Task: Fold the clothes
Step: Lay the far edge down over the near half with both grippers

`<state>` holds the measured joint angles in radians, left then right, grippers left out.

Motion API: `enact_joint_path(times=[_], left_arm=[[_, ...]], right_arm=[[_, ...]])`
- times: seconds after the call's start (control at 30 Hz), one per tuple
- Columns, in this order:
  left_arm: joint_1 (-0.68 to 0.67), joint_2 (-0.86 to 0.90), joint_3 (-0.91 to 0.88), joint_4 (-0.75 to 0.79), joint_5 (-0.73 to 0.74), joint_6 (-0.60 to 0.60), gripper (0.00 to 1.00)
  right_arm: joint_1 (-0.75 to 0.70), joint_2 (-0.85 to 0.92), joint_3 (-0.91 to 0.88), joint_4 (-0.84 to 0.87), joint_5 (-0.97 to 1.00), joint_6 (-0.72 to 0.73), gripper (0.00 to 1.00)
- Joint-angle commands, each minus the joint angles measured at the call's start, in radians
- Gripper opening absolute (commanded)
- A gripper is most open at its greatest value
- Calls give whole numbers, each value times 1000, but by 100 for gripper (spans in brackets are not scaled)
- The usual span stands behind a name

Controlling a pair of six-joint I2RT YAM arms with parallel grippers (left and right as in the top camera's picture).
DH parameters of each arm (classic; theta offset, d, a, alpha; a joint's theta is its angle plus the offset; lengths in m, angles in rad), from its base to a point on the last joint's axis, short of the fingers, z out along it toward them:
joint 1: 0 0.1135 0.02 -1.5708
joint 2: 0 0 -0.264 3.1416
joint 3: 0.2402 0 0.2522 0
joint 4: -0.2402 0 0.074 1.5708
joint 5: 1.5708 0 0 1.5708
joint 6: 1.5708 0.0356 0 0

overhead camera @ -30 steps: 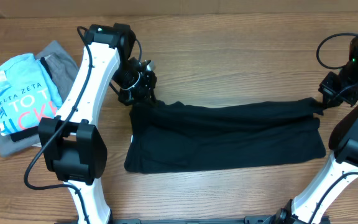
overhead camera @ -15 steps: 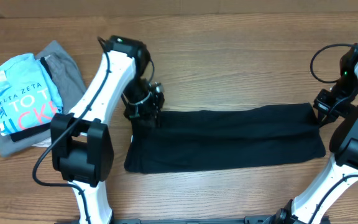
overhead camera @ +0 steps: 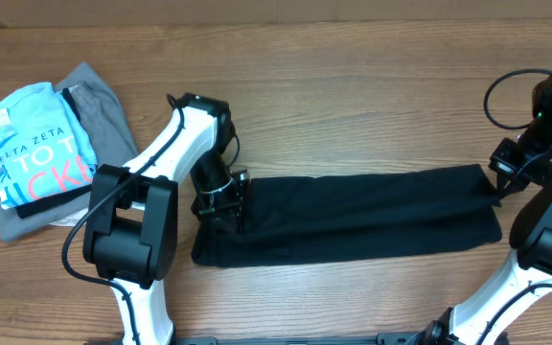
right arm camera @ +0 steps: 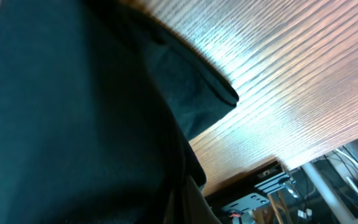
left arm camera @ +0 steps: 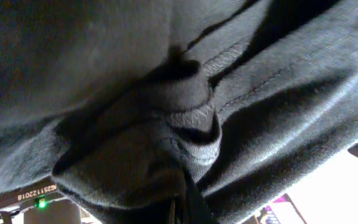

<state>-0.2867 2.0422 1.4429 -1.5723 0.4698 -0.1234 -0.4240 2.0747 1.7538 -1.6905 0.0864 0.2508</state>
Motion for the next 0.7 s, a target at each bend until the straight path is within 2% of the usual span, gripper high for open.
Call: enact_joint_path(times=[0.0,0.07,0.1,0.17,0.2,0.27,0.4,0.67], left_arm=[[-5,-15,-39,16,-10,4,4],[-5,-15,-47,26,-10,3,8],[-5,-15,-49,26,-10,4,17],[-5,-15,-50,25,-28,3,45],[-5,-15,-50,23,-38,3,47],[-5,-15,-50,11,-53,3,47],[5,-16,-33,18,-58,-17,36],[5,-16,7,85,-58,-95,35]], right_arm=[[-6,-25,-73,34,26,12,4],[-6,-25,-106,57,27,12,4],[-6,-25,-119,67,26,12,4],[-6,-25,-134,76,30,12,4],[-6,-25,-136,77,34,12,4],[-6,-25,-136,75,38,12,5],[-7,-25,-137,60,60,16,8],[-29,-25,-185,43,103,62,14]])
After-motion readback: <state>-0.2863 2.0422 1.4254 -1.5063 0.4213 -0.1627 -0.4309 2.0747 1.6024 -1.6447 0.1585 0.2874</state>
